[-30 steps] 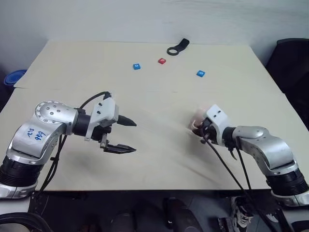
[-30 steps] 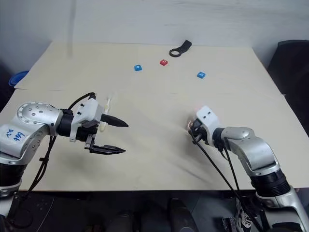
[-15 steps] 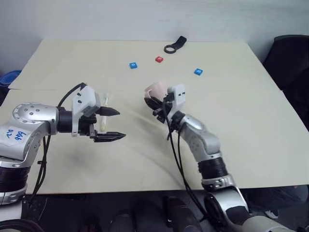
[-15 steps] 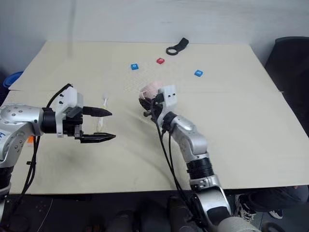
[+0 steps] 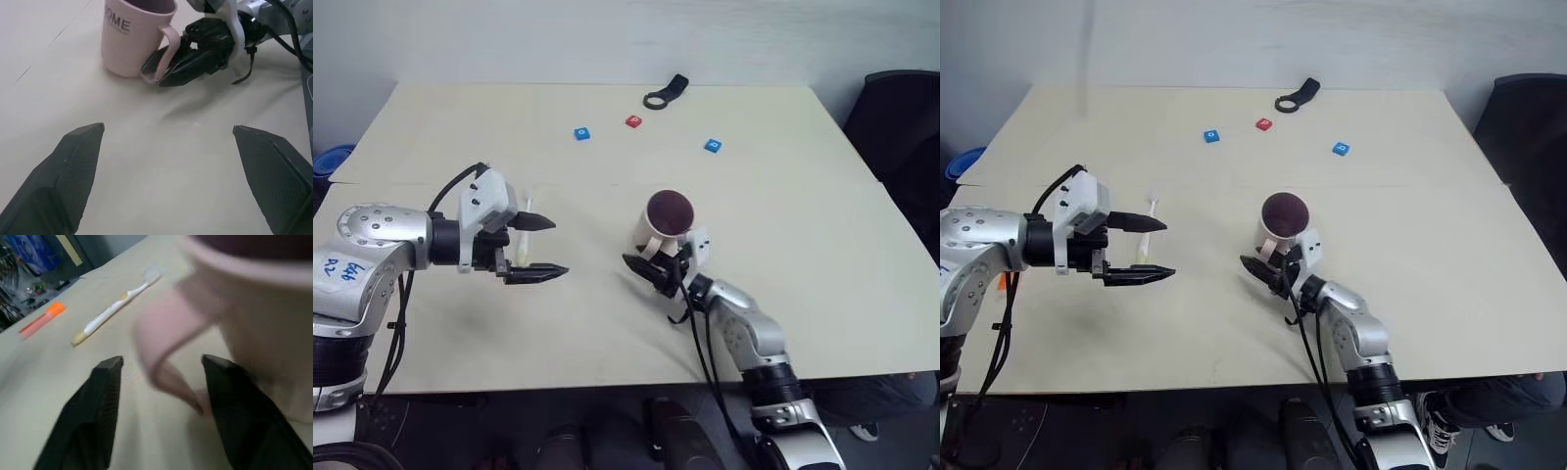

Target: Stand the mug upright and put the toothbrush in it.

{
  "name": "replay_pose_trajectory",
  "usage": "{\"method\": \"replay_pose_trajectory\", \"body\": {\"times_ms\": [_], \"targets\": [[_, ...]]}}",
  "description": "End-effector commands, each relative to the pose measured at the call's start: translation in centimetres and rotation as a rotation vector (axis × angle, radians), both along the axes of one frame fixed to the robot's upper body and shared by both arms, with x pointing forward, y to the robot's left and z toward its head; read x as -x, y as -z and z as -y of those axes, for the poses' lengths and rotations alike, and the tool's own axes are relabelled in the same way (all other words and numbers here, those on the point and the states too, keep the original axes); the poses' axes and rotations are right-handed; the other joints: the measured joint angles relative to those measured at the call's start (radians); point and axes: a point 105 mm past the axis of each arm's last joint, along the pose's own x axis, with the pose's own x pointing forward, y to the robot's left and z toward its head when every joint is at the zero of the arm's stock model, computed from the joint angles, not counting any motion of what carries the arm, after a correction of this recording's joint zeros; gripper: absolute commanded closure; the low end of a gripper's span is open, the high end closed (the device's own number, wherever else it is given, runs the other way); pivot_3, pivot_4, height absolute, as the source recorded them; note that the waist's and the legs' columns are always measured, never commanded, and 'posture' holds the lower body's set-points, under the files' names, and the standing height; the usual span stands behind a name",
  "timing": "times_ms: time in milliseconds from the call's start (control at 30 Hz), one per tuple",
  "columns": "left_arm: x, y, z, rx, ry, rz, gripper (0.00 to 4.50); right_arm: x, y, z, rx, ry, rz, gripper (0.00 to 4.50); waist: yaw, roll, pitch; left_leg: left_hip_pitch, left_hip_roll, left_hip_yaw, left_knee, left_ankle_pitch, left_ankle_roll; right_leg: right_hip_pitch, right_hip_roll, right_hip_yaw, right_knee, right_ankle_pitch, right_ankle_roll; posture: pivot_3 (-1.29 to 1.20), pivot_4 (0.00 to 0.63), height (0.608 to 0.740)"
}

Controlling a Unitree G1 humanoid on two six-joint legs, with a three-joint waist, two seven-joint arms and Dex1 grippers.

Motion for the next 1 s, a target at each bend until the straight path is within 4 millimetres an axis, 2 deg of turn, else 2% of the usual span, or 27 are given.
{"method": "replay_pose_trajectory", "body": {"times_ms": [33, 67, 100, 300, 400, 533, 600, 700, 833, 1000], "targets": [[-0.2, -0.6, 0.2, -0.007, 0.023, 0.028, 0.0, 0.7, -1.7, -0.1, 0.064, -0.006, 0.083, 0.5, 0.002, 0.0, 0.0, 0.0, 0.0, 0.0, 0.0, 0.0, 0.0, 0.0, 0.001, -0.001, 0.0, 0.0, 0.0, 0.0, 0.15, 0.74], [-0.2, -0.6, 0.3, -0.007, 0.027, 0.029, 0.0, 0.9, -1.7, 0.0, 0.081, -0.005, 0.088, 0.13, 0.002, 0.0, 0.0, 0.0, 0.0, -0.001, 0.0, 0.0, -0.001, 0.0, 0.001, -0.001, 0.0, -0.001, -0.001, 0.0, 0.15, 0.74], [-0.3, -0.6, 0.3, -0.004, 0.031, 0.029, 0.0, 1.0, -1.8, 0.2, 0.097, -0.006, 0.09, 0.05, 0.003, 0.0, 0.0, 0.0, 0.0, -0.001, 0.0, 0.0, -0.001, 0.0, 0.001, -0.001, -0.001, -0.001, -0.001, 0.0, 0.15, 0.74], [-0.6, -0.9, 0.7, 0.03, 0.034, 0.028, 0.0, 1.9, -3.0, 1.8, 0.22, 0.023, 0.126, 0.05, 0.007, 0.0, 0.0, -0.001, -0.001, 0.0, 0.0, 0.0, 0.001, 0.0, 0.001, 0.0, -0.001, -0.001, -0.001, 0.0, 0.15, 0.74], [-1.2, -1.3, 0.1, 0.083, -0.047, 0.031, 0.0, 3.9, -4.2, 3.6, 0.291, -0.013, 0.141, 0.05, 0.011, 0.0, 0.0, -0.001, -0.001, 0.0, 0.0, -0.001, 0.002, 0.0, 0.0, 0.0, -0.001, 0.0, -0.001, 0.0, 0.15, 0.74], [-5.1, -0.8, -2.6, 0.155, -0.449, -0.089, 0.0, 8.9, -7.2, 5.4, 0.27, -0.195, 0.127, 0.05, 0.031, 0.0, 0.001, -0.002, -0.001, -0.001, 0.0, -0.004, 0.008, 0.0, 0.0, -0.001, -0.002, 0.0, 0.0, 0.0, 0.15, 0.74], [-6.8, -0.1, -3.7, 0.142, -0.623, -0.102, 0.0, 10.6, -8.6, 6.3, 0.304, -0.237, 0.141, 0.05, 0.037, 0.0, 0.001, -0.001, -0.002, -0.001, 0.001, -0.005, 0.01, 0.0, 0.002, -0.001, -0.005, 0.0, 0.001, 0.0, 0.15, 0.74], [-8.6, 0.1, -4.4, 0.149, -0.772, -0.102, 0.0, 10.5, -10.4, 7.6, 0.367, -0.17, 0.171, 0.05, 0.04, -0.002, 0.0, 0.0, -0.004, -0.001, 0.001, -0.004, 0.011, 0.002, 0.001, 0.0, -0.005, 0.001, 0.002, 0.0, 0.15, 0.74], [-11.4, 1.3, -4.9, 0.139, -0.944, -0.153, 0.0, 11.4, -12.3, 7.9, 0.36, -0.212, 0.198, 0.05, 0.051, -0.002, 0.0, 0.0, -0.006, -0.002, 0.001, -0.004, 0.012, 0.002, 0.0, 0.0, -0.005, 0.001, 0.003, 0.0, 0.15, 0.74], [-13.7, 3.4, -3.6, 0.195, -1.046, -0.299, 0.0, 10.7, -12.6, 8.1, 0.372, -0.16, 0.212, 0.05, 0.062, -0.002, 0.0, -0.002, -0.006, -0.001, 0.001, -0.004, 0.012, 0.001, -0.002, 0.0, -0.008, 0.001, 0.003, 0.0, 0.15, 0.74]]}}
